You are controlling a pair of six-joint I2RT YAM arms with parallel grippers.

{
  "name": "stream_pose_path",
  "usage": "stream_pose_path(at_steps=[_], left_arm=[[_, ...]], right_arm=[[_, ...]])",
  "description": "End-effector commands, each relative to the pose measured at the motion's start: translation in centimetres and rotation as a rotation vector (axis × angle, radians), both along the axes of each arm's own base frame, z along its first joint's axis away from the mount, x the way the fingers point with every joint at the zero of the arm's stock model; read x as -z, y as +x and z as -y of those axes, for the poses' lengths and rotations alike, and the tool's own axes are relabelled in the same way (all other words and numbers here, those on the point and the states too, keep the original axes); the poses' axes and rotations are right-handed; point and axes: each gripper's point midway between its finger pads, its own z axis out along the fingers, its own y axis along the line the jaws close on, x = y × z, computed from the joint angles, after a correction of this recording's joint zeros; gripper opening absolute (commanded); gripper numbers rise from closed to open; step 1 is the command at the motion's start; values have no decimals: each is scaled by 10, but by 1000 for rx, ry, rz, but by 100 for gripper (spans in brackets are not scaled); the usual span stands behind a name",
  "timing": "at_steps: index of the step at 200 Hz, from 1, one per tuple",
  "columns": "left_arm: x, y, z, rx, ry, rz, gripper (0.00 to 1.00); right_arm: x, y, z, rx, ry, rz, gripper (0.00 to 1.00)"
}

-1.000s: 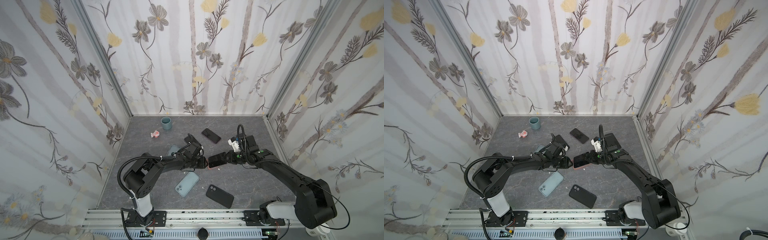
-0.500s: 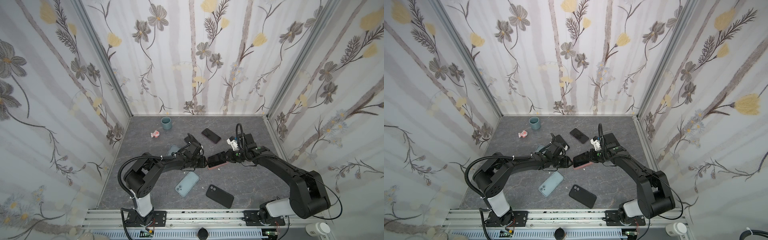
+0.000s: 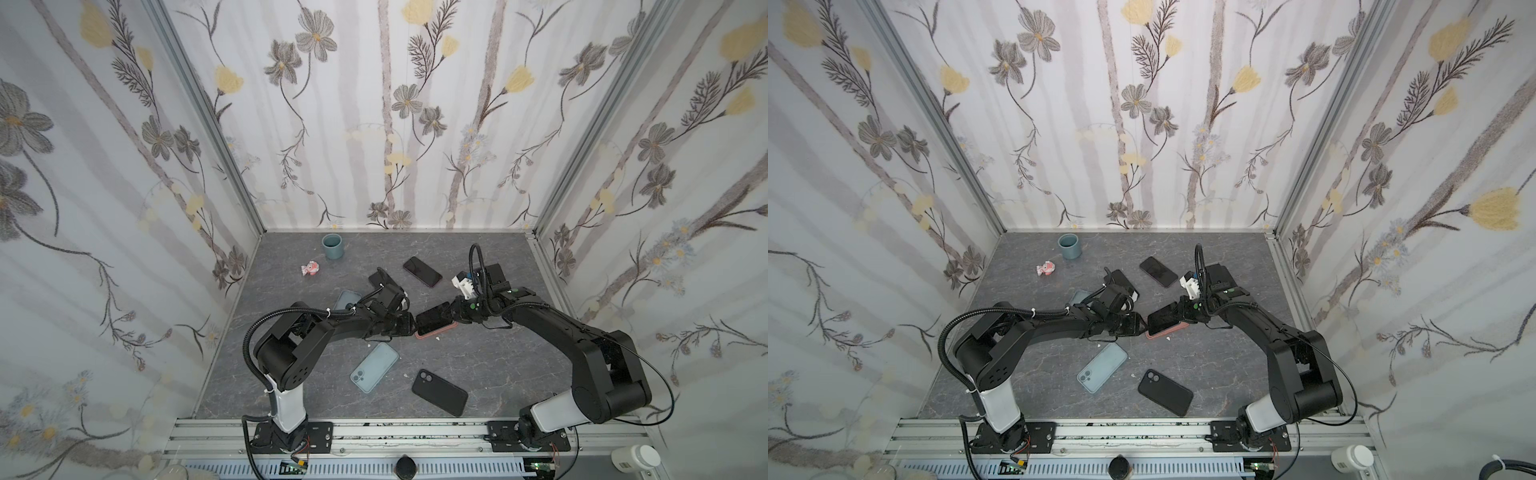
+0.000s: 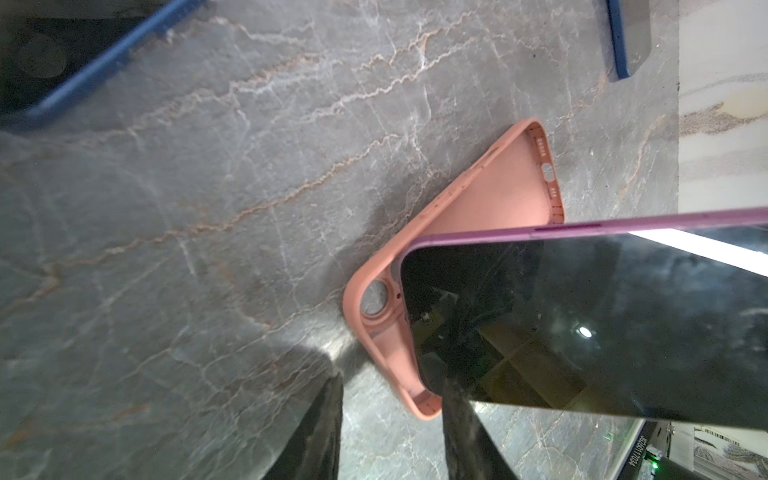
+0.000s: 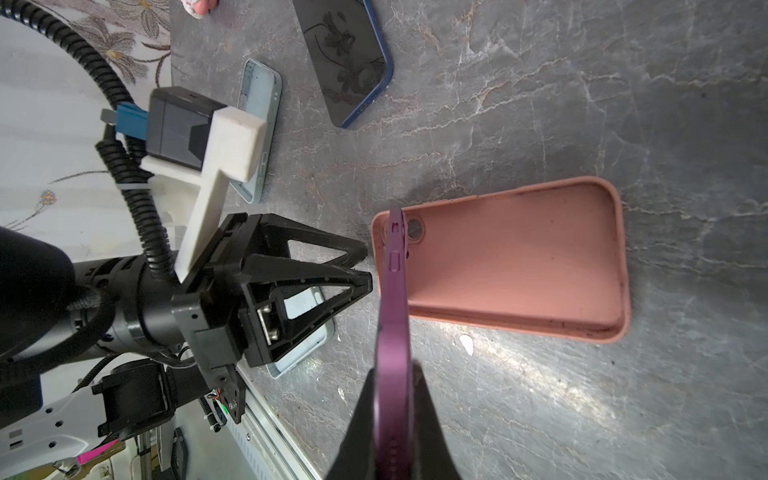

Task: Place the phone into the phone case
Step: 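Tilt the phone down into the pink case with both grippers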

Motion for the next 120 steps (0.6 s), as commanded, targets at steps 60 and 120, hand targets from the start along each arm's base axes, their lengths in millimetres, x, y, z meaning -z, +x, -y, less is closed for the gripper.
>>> stream_pose_path(at_steps=[60, 120], left_arm=[[-3, 10, 16, -3, -58, 3, 38], [-3, 10, 16, -8, -68, 10, 38]], right_arm=[[2, -15, -10, 9, 123, -12, 0], [24, -17, -5, 35, 92, -56, 0]])
